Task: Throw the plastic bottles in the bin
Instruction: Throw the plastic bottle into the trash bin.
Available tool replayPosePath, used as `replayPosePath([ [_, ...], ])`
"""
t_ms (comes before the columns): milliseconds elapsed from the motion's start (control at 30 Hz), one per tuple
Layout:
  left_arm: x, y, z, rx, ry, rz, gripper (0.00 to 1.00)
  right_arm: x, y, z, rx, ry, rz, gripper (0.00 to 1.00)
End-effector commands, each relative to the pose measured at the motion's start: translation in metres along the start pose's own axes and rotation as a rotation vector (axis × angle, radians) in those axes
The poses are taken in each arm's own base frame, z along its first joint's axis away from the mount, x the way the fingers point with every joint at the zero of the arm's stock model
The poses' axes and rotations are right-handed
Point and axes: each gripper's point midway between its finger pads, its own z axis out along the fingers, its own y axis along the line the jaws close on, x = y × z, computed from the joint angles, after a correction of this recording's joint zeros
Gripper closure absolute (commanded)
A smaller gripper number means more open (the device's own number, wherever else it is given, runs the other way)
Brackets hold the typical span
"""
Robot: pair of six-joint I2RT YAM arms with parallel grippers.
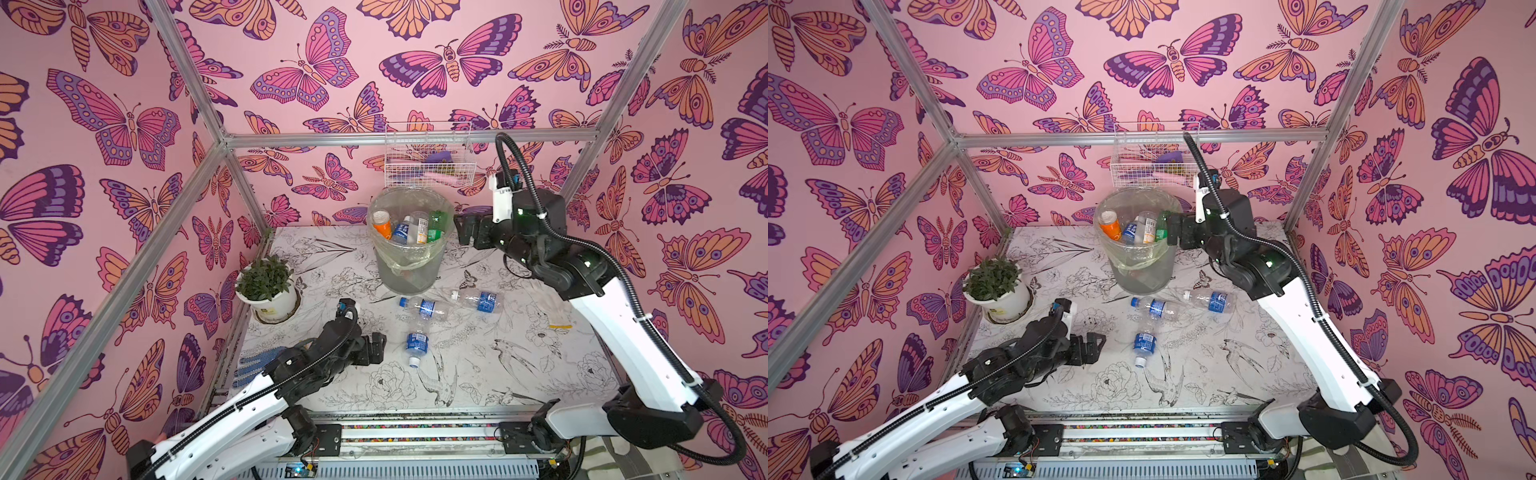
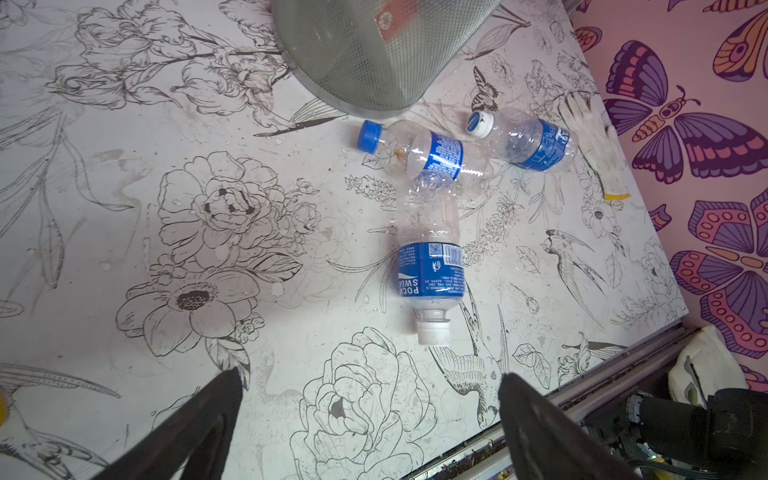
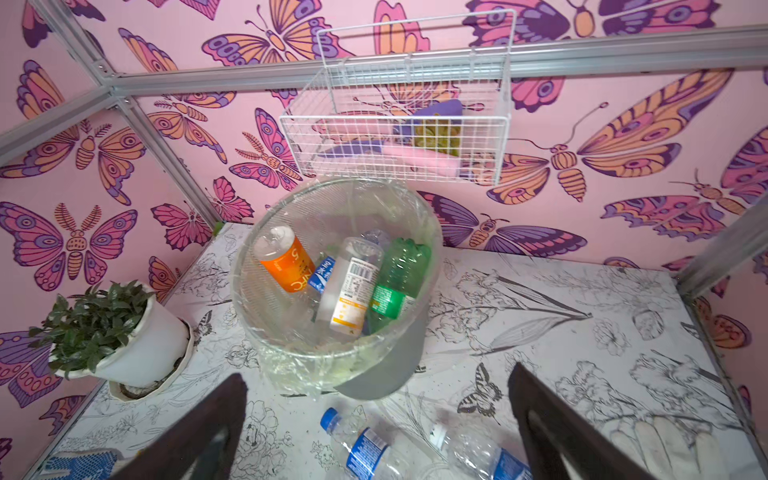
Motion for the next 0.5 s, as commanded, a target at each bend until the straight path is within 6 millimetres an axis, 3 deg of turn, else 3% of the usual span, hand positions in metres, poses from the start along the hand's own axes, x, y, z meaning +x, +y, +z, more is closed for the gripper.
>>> replayPosePath([
  [0,-0.008,-0.019,0.006,0.031,-0.013,0.013,0.02,0.006,-0.023,-0.005,0.064,-0.015,0.045,0.01],
  [167,-0.001,-0.039,0.026,0.044,0.041,0.049,0.03,0.031,-0.057,-0.017,0.119,0.007,0.108,0.01],
  [467,0.010,-0.074,0.068,0.054,0.141,0.102,0.07,0.086,-0.088,-0.022,0.181,0.086,0.166,0.01],
])
